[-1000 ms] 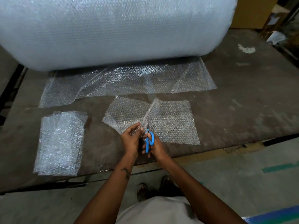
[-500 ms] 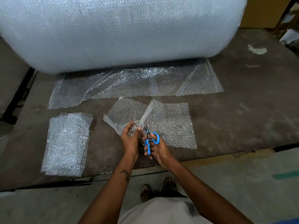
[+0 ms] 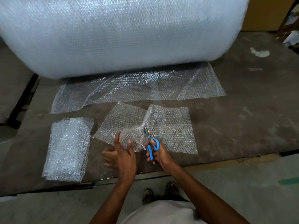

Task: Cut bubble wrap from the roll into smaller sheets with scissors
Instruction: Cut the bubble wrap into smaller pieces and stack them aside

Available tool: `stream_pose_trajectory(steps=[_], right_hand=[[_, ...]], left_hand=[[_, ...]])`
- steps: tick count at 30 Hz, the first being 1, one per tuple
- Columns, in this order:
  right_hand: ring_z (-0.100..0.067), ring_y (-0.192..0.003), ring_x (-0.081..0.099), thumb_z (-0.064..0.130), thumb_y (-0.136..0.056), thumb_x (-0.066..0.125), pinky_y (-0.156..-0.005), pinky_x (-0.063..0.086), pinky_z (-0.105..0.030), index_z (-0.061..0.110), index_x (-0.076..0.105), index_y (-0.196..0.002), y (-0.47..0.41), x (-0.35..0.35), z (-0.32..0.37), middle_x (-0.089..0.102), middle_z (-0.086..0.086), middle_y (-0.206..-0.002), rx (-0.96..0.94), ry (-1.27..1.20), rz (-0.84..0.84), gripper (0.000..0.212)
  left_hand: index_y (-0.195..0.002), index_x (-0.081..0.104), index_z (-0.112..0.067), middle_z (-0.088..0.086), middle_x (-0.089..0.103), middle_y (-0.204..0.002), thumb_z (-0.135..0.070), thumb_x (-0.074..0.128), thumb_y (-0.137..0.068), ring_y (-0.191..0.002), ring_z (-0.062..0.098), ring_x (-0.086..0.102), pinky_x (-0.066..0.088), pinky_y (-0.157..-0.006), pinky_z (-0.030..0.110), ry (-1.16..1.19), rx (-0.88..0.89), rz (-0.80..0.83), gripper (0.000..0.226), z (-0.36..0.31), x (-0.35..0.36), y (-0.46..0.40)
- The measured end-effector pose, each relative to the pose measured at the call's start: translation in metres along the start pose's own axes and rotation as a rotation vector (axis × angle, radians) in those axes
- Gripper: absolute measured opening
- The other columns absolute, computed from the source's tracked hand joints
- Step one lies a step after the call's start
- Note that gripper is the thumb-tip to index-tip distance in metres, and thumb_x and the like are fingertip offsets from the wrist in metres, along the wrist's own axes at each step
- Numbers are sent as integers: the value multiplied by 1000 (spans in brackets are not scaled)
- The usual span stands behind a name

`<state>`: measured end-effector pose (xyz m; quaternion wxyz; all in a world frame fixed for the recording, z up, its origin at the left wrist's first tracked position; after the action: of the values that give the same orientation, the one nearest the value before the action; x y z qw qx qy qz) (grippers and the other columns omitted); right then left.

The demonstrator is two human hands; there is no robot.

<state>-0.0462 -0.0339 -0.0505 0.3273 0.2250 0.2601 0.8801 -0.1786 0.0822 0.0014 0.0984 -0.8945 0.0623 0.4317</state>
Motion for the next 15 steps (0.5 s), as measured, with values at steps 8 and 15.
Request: stream_pose_trajectory(steps=[8, 15], right_hand=[[-19, -55, 67, 40, -112, 41, -40, 42, -21, 9, 65, -118, -4, 4, 11, 65, -11, -78, -19, 38, -5, 40], [-19, -58, 68, 41, -113, 38, -43, 39, -24, 6, 62, -131, -14, 22, 17, 70, -5, -76, -72, 141, -23, 45]], left_hand=[[-161, 42, -40, 6, 42, -153, 3, 53, -101, -133, 29, 49, 45, -111, 56, 68, 678, 78, 74, -102, 14, -96], [-171, 12, -43, -6, 7, -181, -60, 21, -111, -167, 22, 9, 16, -131, 60, -370, 832, 617, 63, -25, 113, -121]])
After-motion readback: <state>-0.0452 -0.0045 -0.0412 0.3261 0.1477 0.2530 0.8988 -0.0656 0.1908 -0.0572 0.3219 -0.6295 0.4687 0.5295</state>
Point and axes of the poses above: each hand's wrist, its own y-axis away from the middle knuckle, its own x-axis out of the palm, z = x × y, the point moved 7 cm from there along -y, towards the middle knuckle
